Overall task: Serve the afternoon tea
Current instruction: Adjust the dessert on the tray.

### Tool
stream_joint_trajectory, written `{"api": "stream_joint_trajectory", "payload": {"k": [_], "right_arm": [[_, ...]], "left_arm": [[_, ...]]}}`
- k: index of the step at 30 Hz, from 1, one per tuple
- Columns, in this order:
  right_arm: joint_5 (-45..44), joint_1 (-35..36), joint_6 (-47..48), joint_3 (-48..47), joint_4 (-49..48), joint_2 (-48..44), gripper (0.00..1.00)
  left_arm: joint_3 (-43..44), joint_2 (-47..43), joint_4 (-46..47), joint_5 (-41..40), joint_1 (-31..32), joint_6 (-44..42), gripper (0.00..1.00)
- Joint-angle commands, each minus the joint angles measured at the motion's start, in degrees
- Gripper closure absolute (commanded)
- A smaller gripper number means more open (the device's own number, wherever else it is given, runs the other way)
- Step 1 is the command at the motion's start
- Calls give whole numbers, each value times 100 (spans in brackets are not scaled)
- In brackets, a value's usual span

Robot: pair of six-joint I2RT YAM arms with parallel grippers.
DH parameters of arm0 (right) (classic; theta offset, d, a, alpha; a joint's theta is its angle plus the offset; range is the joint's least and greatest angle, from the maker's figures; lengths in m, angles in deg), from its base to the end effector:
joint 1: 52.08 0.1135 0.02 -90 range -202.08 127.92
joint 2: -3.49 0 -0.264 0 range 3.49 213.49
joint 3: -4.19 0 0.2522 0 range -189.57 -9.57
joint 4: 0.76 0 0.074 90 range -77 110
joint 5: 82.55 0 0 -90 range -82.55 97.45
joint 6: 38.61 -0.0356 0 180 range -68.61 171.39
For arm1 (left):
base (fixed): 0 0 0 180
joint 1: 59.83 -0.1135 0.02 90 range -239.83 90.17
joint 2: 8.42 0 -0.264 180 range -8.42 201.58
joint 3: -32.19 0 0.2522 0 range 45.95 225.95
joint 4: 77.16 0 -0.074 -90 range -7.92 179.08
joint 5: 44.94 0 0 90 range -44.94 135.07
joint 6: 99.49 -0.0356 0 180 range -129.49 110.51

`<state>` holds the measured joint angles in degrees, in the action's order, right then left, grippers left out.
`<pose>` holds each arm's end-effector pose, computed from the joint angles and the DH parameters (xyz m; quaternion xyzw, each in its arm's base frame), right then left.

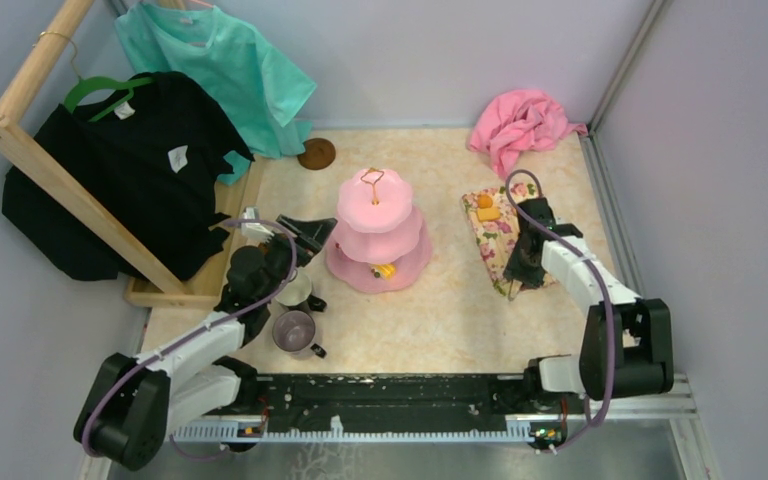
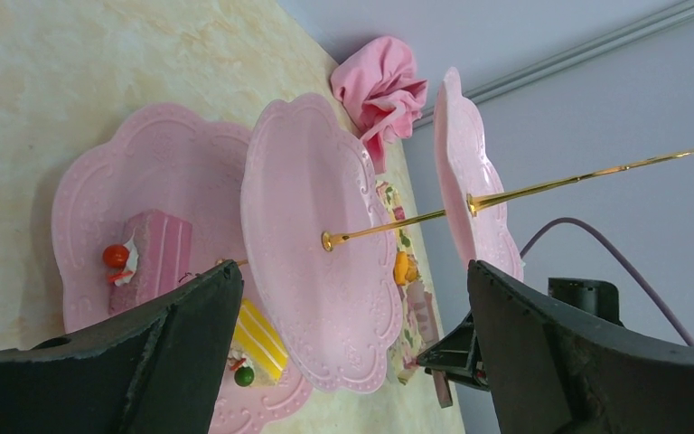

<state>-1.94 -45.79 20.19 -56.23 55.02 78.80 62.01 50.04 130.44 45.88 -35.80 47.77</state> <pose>0.2321 0.0197 0.2011 0.2253 0.9564 -0.0226 0.1844 0.1942 -0.0871 0.2156 -0.1992 0.6851 -0.4603 0.5283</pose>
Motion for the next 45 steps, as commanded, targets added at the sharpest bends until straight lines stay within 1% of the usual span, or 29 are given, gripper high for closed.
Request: {"api": "stream_joint_trajectory", "payload": {"k": [1, 9, 29, 37, 45], "right_arm": [[-48, 46, 161, -355, 120, 182, 66], [45, 46, 249, -429, 88, 428, 65], [154, 44, 371, -990, 79, 1020, 64], [449, 44, -57, -826, -130, 1039, 64], [350, 50, -557, -747, -200, 1021, 64]], "left_arm": [[-59, 126, 591, 140, 30, 172, 1], [-68, 198, 677, 109, 23, 206, 1], [11, 614, 947, 156, 29, 245, 1], [-20, 666, 998, 182, 31, 240, 1], [-63, 658, 1046, 99, 31, 204, 1]]}}
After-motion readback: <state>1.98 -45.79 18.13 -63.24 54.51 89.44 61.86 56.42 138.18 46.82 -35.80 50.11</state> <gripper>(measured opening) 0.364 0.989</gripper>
